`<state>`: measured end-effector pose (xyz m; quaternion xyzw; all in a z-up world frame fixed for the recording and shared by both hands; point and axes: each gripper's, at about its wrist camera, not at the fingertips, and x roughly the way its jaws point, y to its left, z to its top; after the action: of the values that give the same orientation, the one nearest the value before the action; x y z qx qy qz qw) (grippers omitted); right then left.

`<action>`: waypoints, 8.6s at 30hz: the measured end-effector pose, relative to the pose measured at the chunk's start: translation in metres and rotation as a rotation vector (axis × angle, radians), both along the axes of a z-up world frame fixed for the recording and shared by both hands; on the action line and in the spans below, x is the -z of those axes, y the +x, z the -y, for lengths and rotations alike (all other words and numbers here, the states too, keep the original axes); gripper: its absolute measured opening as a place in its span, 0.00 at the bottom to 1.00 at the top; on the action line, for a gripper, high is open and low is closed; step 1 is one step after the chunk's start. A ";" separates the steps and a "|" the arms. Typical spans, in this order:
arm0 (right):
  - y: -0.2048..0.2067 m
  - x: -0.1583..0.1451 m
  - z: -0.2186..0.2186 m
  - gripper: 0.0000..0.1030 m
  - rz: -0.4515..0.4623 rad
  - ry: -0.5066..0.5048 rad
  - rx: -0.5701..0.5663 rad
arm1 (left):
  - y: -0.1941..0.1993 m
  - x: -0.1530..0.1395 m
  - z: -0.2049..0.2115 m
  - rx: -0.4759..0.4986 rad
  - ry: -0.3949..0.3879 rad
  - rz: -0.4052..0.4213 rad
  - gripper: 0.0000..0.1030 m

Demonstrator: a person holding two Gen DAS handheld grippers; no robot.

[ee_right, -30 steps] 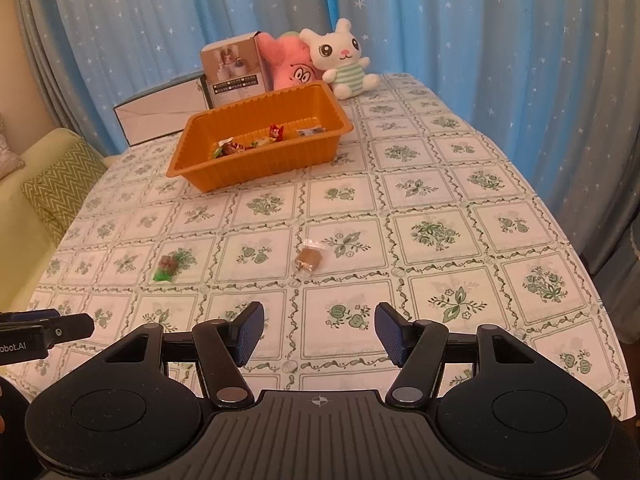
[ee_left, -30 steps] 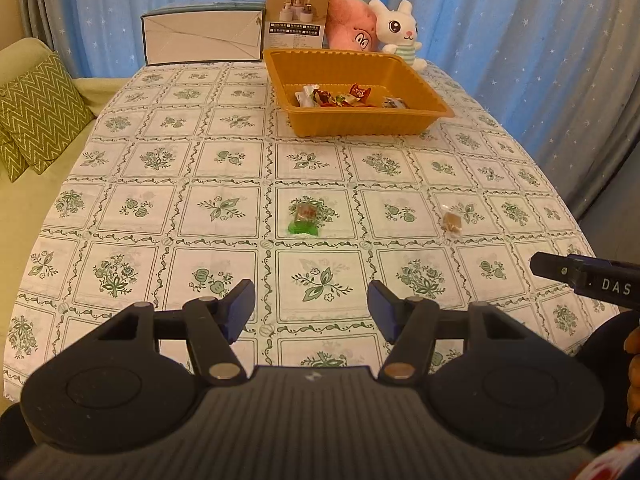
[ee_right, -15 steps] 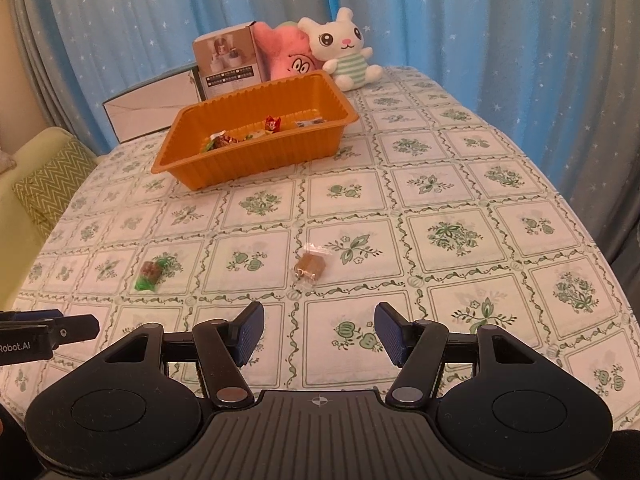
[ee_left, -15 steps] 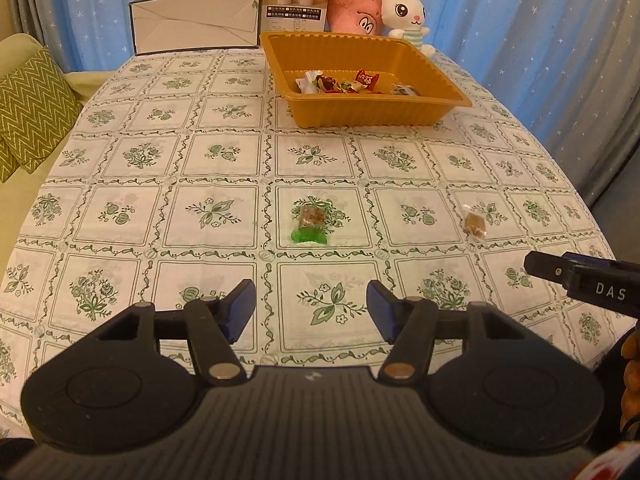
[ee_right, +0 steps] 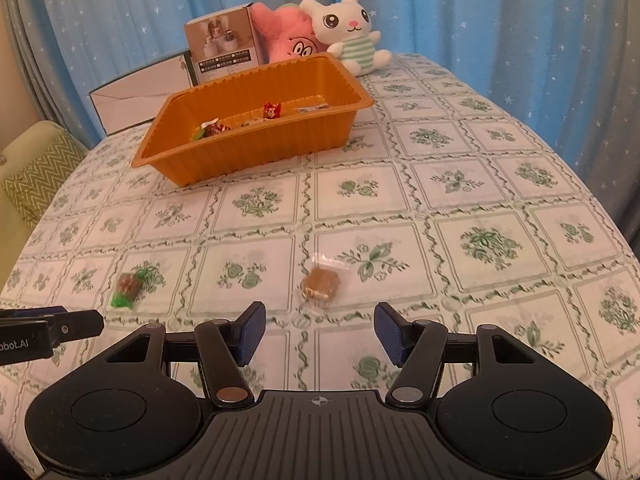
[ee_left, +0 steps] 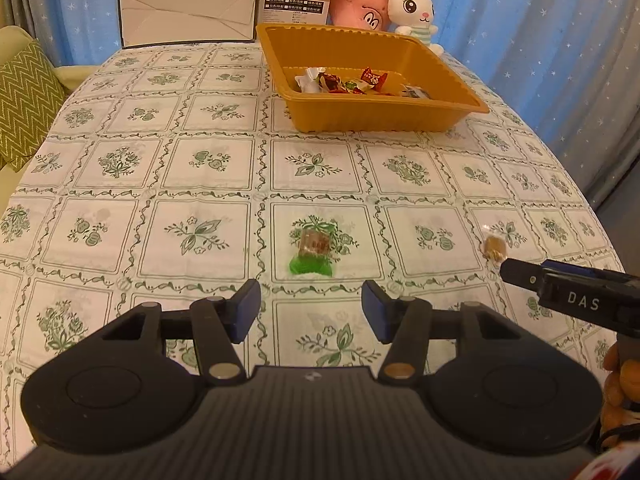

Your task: Organize snacks

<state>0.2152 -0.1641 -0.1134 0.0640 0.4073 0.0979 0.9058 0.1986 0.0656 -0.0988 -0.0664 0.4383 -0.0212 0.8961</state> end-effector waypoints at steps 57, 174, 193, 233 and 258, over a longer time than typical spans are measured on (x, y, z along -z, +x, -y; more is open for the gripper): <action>0.005 -0.006 -0.013 0.21 0.042 -0.049 -0.042 | 0.016 -0.003 0.021 0.057 0.033 0.076 0.17; 0.256 -0.061 -0.031 0.21 0.040 0.046 -0.127 | 0.233 -0.052 -0.006 0.068 0.024 0.148 0.37; 0.252 -0.060 -0.029 0.56 -0.009 0.093 -0.140 | 0.213 -0.061 -0.005 0.058 0.045 0.157 0.40; 0.145 -0.133 0.008 0.57 0.067 0.077 -0.131 | 0.107 -0.119 0.009 -0.017 0.052 0.183 0.68; -0.006 -0.140 0.024 0.67 0.084 0.111 -0.082 | -0.032 -0.130 0.008 -0.131 0.015 0.198 0.68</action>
<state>0.2095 -0.1881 0.0267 0.0932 0.3653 0.1601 0.9123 0.1668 0.0573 0.0309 -0.0860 0.3427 0.0341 0.9349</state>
